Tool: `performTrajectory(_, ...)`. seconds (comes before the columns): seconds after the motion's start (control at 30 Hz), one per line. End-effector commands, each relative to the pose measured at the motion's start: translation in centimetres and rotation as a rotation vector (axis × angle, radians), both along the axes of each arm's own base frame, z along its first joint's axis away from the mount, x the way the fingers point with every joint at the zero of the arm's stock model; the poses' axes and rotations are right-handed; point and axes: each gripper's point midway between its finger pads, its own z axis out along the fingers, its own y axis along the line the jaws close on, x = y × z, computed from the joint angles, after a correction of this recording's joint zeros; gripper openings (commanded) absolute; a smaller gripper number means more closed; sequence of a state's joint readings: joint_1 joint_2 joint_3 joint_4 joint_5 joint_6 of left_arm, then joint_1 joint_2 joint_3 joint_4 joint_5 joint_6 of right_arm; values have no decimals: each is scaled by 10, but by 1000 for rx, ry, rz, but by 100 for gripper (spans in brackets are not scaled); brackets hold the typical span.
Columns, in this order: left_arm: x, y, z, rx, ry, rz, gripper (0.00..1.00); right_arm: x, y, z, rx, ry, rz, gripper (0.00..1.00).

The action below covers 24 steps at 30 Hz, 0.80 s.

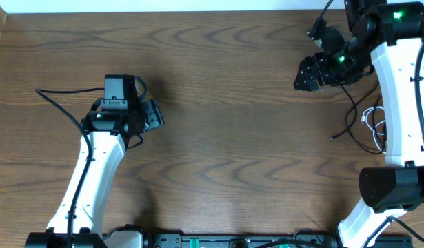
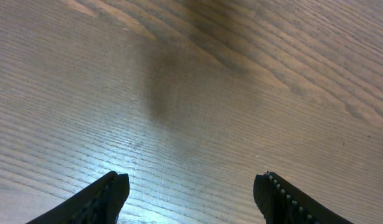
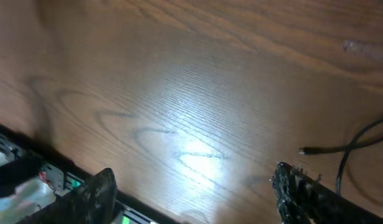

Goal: Untangle cables

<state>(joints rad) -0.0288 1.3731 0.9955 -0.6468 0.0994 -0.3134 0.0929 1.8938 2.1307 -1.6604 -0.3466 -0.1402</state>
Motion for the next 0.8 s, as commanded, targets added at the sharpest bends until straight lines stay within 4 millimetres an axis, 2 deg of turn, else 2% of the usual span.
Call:
performTrajectory(0.0, 4, 2, 6, 7, -14, 1, 70, 0, -1, -3, 5, 49, -103, 58)
performTrajectory(0.03, 4, 2, 6, 7, -13, 1, 70, 0, -1, -3, 6, 54, -115, 44)
performTrajectory(0.07, 4, 2, 6, 7, -12, 1, 70, 0, -1, -3, 7, 62, -130, 2)
performTrajectory(0.3, 0, 2, 4, 8, 4, 1, 70, -5, -26, -11, -128, 117, -311, 1)
performTrajectory(0.57, 0, 2, 4, 8, 4, 1, 70, -5, -28, -11, -132, 124, -346, 1)
performTrajectory(0.77, 0, 2, 4, 8, 4, 1, 70, -4, -38, -13, -179, 127, -424, 1)
